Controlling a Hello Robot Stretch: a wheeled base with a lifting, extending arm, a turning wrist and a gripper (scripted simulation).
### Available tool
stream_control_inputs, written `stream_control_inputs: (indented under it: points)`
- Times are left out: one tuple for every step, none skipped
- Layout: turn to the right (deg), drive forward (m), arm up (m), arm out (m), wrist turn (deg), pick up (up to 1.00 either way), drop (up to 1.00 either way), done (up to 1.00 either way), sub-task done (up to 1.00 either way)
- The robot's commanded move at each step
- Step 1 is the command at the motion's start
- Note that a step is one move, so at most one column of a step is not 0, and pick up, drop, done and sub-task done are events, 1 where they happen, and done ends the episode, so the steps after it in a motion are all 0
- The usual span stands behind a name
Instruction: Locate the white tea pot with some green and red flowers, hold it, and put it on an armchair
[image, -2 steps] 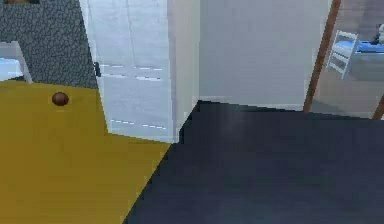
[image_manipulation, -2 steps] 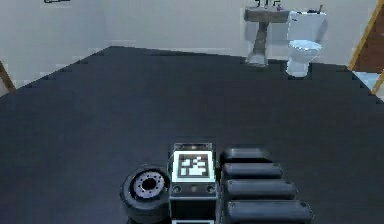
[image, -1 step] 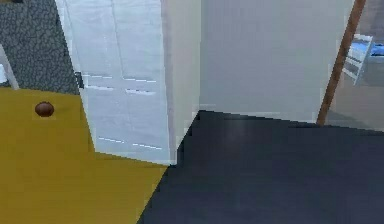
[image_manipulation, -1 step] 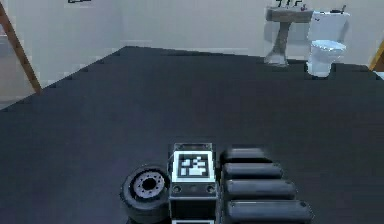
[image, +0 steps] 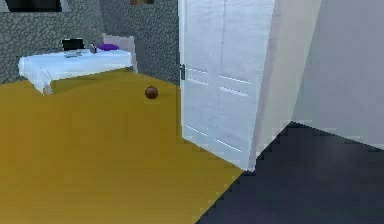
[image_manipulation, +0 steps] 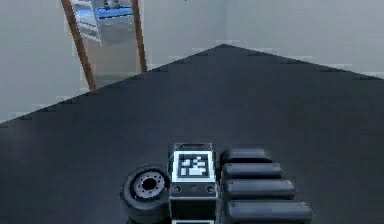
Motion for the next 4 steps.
stream_control_inputs:
  points:
    - [0.0, 0.45, 0.00, 0.00, 0.0, 0.00, 0.00, 0.00, 0.00]
    - [-45.0, 0.00, 0.00, 0.00, 0.0, 0.00, 0.00, 0.00, 0.00]
    - [0.0, 1.00, 0.00, 0.00, 0.0, 0.00, 0.00, 0.00, 0.00]
    - [-6.0, 0.00, 0.00, 0.00, 0.0, 0.00, 0.00, 0.00, 0.00]
